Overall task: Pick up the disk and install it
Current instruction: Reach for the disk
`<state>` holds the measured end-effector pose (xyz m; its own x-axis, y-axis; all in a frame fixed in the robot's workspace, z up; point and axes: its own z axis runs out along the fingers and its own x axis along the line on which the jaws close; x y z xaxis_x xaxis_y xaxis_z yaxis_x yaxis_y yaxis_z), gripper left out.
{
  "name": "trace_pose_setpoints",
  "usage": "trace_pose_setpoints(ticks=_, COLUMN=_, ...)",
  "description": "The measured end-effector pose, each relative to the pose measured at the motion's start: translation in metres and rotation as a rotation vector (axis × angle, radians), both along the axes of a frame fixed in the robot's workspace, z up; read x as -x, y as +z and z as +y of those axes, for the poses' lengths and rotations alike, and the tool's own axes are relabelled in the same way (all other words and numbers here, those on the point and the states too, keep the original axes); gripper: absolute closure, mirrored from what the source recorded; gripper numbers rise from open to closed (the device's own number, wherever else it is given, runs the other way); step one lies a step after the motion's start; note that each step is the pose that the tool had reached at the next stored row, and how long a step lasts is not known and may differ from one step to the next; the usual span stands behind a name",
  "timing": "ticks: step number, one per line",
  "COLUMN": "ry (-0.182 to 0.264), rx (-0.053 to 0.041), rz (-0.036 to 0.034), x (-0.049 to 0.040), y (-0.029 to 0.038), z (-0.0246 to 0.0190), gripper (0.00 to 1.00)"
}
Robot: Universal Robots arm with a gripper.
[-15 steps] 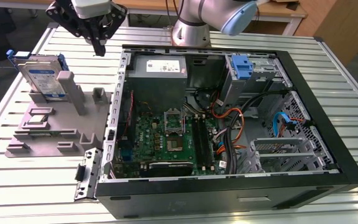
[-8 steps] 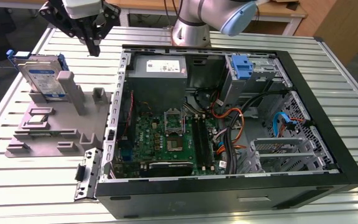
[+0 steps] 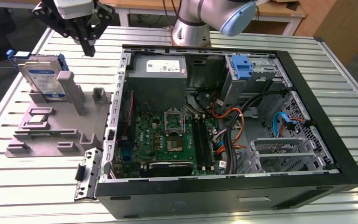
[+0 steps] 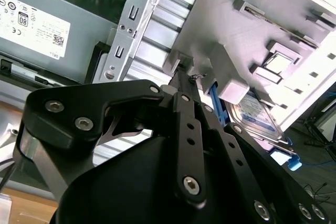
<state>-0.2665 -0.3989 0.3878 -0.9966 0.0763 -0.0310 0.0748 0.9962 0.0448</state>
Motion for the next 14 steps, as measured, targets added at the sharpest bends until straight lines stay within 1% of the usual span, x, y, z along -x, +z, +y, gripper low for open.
trace_pose_setpoints(ticks=6, ry=0.0, rx=0.0, rz=0.0, x=0.0063, y=-0.0007, z=0.0, gripper=0.9)
trace_pose_setpoints(ticks=14, ry=0.0, rx=0.0, rz=0.0, x=0.0121, y=-0.0012, z=0.0, gripper=0.9)
